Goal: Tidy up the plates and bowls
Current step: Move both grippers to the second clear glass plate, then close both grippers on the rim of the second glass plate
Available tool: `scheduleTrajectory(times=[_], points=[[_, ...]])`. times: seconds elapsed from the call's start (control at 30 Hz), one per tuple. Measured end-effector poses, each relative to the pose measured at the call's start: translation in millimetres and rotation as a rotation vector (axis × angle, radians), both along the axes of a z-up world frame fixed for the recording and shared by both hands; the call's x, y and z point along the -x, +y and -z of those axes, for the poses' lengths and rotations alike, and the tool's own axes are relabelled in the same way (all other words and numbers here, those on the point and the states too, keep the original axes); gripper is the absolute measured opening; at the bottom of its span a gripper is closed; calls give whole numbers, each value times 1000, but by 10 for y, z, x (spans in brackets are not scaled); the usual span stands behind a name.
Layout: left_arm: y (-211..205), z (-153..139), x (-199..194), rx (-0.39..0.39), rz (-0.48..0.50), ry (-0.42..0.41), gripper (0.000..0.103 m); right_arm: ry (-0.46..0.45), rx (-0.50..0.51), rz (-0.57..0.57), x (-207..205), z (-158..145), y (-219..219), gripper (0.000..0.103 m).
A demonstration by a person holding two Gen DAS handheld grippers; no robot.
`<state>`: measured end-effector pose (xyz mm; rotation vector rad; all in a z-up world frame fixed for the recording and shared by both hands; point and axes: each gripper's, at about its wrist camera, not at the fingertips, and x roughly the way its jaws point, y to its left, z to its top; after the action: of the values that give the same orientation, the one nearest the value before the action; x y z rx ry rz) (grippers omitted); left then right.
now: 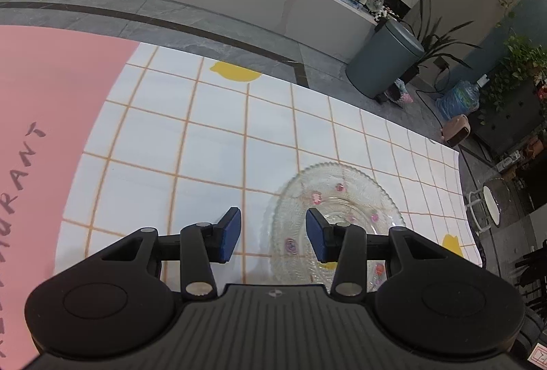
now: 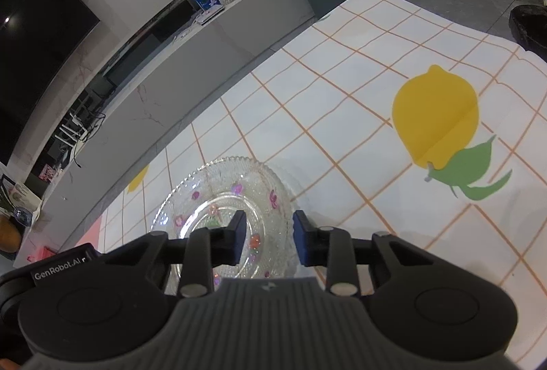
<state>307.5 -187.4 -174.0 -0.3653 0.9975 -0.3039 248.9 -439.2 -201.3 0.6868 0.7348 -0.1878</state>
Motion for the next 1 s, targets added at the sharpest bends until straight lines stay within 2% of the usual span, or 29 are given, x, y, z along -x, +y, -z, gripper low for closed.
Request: scheduleTrajectory(times=[0.13,0.2,0.33,0.37,0.63,1.0], points=[[-46,14,25,-8,20,-6,26,5,-38,13,4,30,-33,17],[-52,11,24,-13,9,-1,25,7,-45,17,18,38,-40,13],[5,8,28,-15,-8,27,13,15,-74,17,73,46,-66,9],[26,7,41,-14,-9,29,13,17,-86,17,92,52,-73,7],[127,-109,290,-42,-21,0,10,26,-121,0,309,30,18,6],[281,-307,628,-22,-47,-8,8,48,-124,-28,682,-102,169,7]])
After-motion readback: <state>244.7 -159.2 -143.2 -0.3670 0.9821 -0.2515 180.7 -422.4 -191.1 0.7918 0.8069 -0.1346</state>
